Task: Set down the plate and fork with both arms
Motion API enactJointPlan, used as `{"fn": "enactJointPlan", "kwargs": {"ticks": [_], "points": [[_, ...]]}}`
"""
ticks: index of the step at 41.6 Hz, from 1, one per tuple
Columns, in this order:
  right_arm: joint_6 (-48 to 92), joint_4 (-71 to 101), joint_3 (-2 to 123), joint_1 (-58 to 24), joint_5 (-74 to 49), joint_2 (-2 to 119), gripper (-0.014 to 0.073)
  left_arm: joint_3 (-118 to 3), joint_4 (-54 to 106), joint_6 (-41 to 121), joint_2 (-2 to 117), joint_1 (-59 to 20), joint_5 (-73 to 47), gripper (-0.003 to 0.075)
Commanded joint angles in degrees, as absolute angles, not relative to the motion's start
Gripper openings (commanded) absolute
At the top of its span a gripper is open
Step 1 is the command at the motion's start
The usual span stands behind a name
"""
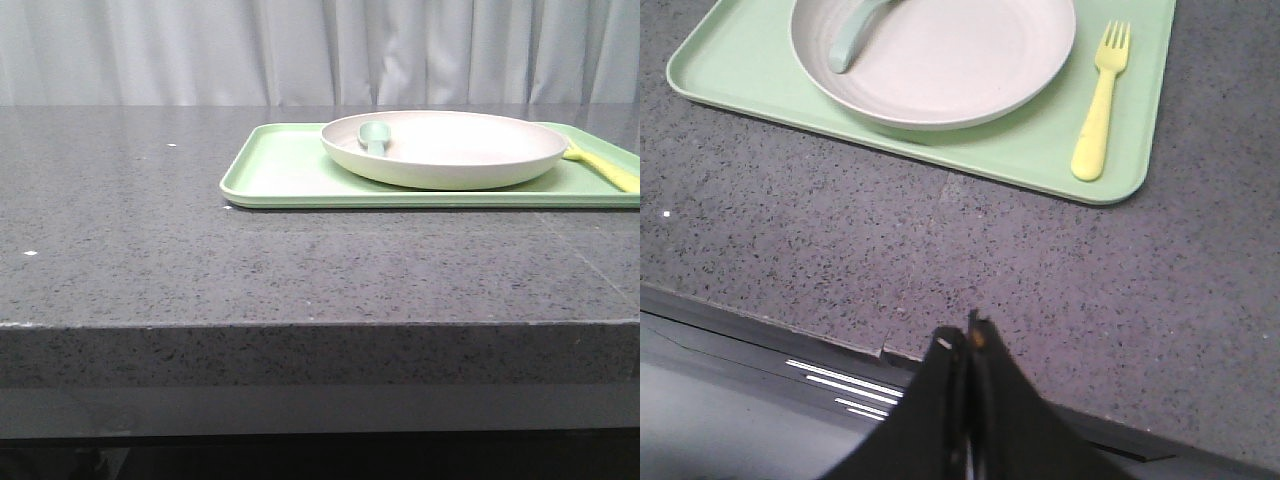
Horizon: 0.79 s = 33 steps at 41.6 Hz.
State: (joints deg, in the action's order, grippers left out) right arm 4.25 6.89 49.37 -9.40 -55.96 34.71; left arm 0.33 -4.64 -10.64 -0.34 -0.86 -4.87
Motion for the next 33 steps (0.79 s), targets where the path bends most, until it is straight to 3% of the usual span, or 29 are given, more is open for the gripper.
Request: {"fn": "enactJointPlan", "kwargs": {"ticks": [1,6,33], "points": [[4.8,6.8,50.8,-9.3,-52.1,34.9,-0.012,0.5,-4.0,-9.5,-1.7,-0.7,-0.6,-0.0018],[4.8,6.8,50.8,-9.3,-52.1,34.9,-0.012,0.5,2.0,-1.0,-1.7,-0.7,-0.5,-0.0018],[4.8,6.8,50.8,-9.3,-52.1,34.9,-0.012,0.5,2.1,-1.4,-1.7,-0.8,1.1,-0.0018]]}}
